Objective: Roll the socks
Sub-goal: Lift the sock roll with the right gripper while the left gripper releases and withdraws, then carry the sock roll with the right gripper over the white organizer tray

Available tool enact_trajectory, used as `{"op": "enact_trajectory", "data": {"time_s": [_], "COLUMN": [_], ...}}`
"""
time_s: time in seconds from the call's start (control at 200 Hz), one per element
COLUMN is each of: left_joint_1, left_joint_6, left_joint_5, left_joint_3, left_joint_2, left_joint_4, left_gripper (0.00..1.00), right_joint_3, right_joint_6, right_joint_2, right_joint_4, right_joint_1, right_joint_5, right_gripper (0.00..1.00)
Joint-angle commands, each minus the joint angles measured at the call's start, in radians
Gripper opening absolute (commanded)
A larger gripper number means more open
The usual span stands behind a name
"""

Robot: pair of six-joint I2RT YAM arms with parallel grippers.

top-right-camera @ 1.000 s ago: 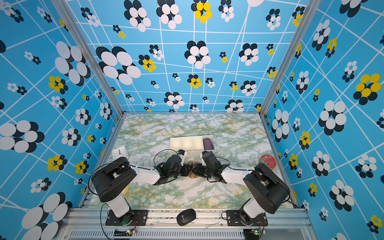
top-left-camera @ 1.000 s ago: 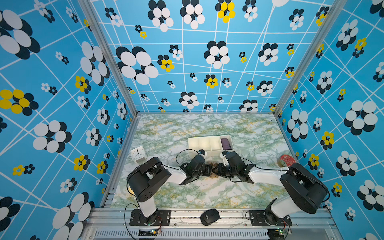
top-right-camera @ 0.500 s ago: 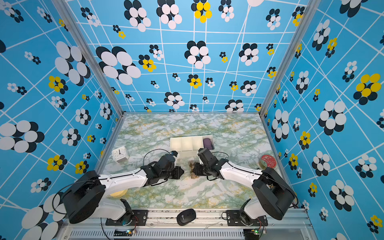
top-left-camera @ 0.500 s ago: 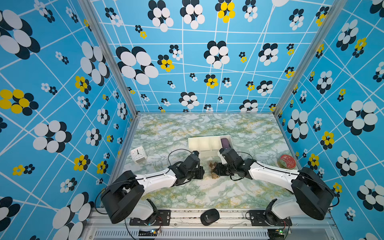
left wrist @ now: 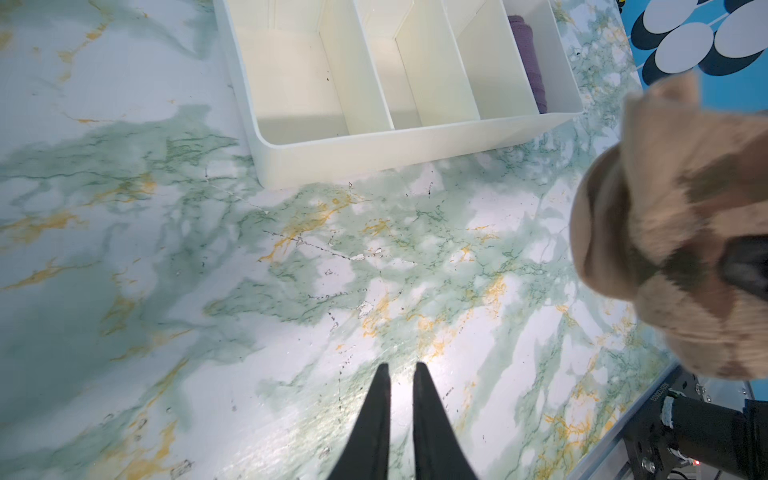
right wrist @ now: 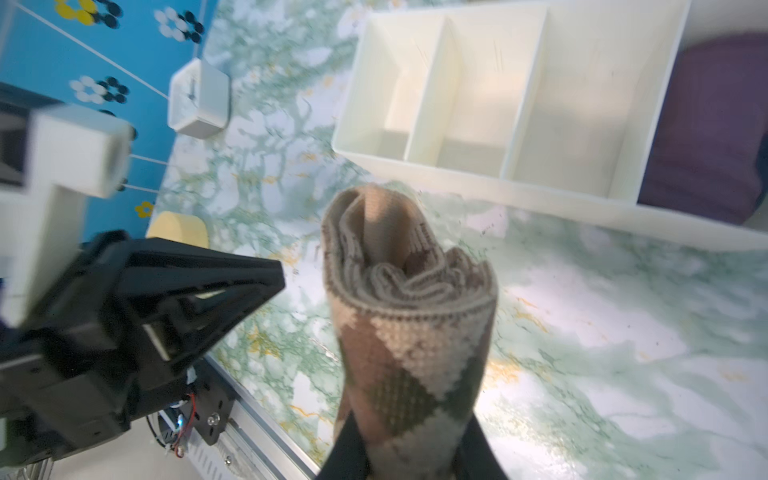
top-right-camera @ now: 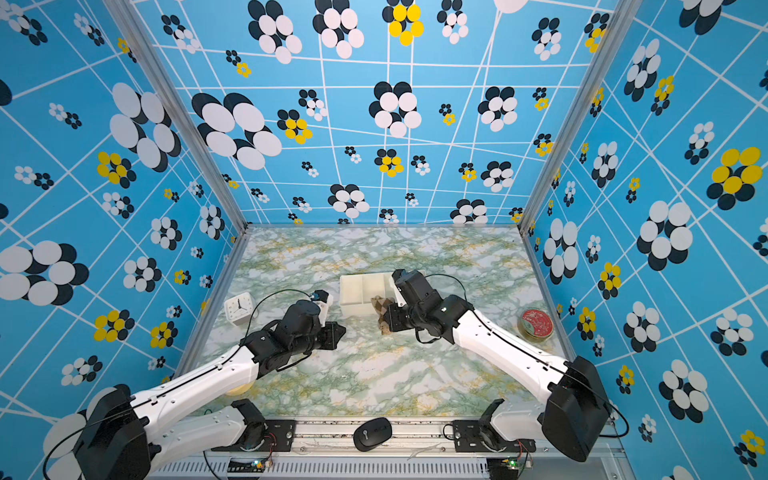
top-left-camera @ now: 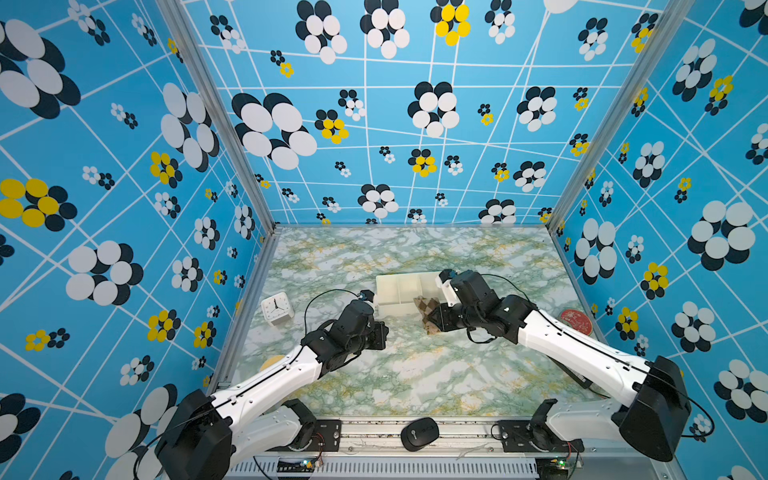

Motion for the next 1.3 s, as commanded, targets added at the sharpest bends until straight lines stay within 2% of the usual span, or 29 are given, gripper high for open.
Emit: {"op": "enact_trajectory", "data": {"time_s": [0.0, 0.345, 0.82, 1.08, 1.294], "left_joint_1": [0.011, 0.059, 0.102, 0.114, 0.125], "left_joint_6": [0.025, 0.033, 0.039, 0.042, 0.046], "left_joint_5": [0.009, 0.033, 0.067, 0.077, 0.085], "left_joint_3": [-0.015, -0.051, -0.08, -0.087, -0.089], "left_joint_2": [-0.024, -0.11, -0.136, -0.134, -0.134], "left_joint_4": [-0.044, -0.081, -0.088, -0.088, -0.091], "left_gripper": [0.15, 0.14, 0.14, 0.14, 0.14], "right_joint_3": [0.09, 0.281, 0.391, 0.444, 0.461], "right_joint_6": [-0.069, -0.115, -0.089, -0.087, -0.09], "right_joint_2": [0.045, 0.251, 0.458, 0.562, 0.618], "right_joint_4": [-0.081, -0.066, -0.019, -0.036, -0.053], "right_joint_1": [-0.029, -0.139, -0.236, -0.262, -0.272], "right_joint_5": [0.022, -0.062, -0.209, -0.22, -0.176], "right_gripper": [0.0, 0.0, 0.0, 0.0, 0.0]}}
